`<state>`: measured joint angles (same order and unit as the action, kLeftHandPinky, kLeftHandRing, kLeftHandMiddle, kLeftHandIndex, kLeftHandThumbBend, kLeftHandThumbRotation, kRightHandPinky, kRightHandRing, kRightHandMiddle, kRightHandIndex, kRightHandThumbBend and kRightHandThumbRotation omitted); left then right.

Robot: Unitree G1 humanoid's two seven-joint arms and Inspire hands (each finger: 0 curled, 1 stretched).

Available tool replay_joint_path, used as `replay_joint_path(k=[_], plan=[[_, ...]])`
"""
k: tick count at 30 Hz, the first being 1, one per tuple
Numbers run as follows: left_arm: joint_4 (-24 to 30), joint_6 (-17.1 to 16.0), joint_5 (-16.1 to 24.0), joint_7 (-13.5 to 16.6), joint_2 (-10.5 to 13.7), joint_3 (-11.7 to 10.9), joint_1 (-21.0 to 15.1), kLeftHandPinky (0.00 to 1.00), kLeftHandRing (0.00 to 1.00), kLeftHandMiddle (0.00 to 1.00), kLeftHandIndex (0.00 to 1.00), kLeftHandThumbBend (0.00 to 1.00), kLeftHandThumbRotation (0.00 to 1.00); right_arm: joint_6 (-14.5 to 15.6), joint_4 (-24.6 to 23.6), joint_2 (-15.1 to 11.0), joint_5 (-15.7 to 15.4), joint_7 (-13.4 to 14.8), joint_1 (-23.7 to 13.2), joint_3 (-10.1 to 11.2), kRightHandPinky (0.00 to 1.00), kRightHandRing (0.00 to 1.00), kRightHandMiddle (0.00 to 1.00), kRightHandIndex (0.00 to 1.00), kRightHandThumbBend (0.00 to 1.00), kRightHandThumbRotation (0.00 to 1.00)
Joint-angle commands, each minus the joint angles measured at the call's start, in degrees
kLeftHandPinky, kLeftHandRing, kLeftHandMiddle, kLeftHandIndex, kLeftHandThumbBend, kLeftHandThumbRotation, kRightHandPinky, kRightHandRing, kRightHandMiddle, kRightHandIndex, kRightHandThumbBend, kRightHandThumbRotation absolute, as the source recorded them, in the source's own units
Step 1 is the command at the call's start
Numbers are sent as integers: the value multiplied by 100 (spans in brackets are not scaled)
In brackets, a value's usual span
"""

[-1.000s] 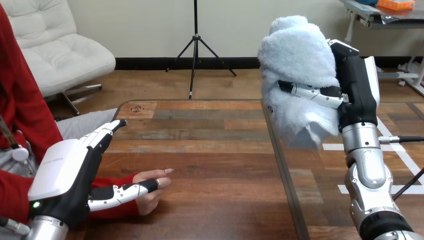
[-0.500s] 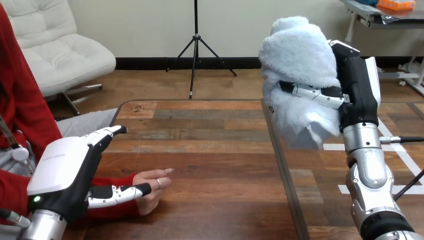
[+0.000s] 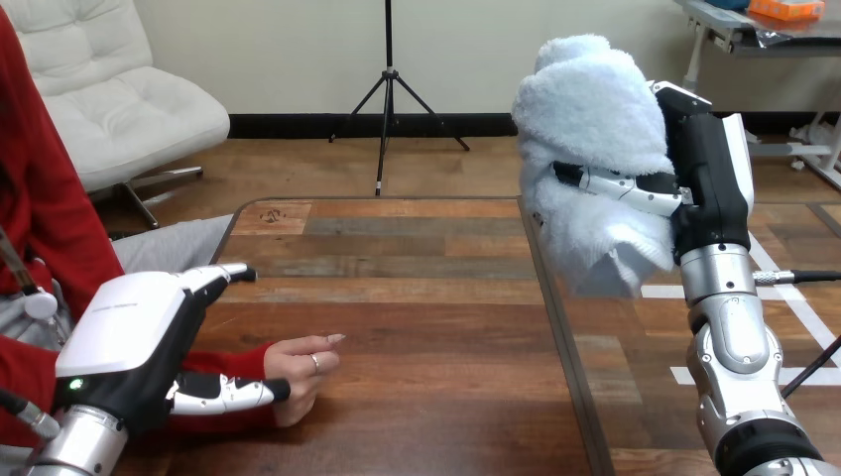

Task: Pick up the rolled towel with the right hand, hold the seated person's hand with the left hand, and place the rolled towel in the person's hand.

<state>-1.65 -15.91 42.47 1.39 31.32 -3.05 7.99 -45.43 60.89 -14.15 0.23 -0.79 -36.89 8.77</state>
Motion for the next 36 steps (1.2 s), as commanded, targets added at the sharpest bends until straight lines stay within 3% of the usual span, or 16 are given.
replay_joint_path(k=[1, 27, 36], plan=[[67, 80, -12, -80, 184, 93, -362, 74, 81, 82, 80, 99, 41, -8, -290, -131, 95, 30, -190, 111, 24, 29, 36, 41, 81, 0], [58, 485, 125, -558, 367, 400, -574, 75, 83, 85, 83, 100, 35, 1, -246, -162, -54, 104, -212, 105, 23, 29, 36, 41, 81, 0], [-14, 637, 250, -592, 387, 557, -685, 77, 83, 85, 83, 100, 33, 8, -206, -149, -3, 57, -241, 133, 23, 29, 36, 41, 81, 0]])
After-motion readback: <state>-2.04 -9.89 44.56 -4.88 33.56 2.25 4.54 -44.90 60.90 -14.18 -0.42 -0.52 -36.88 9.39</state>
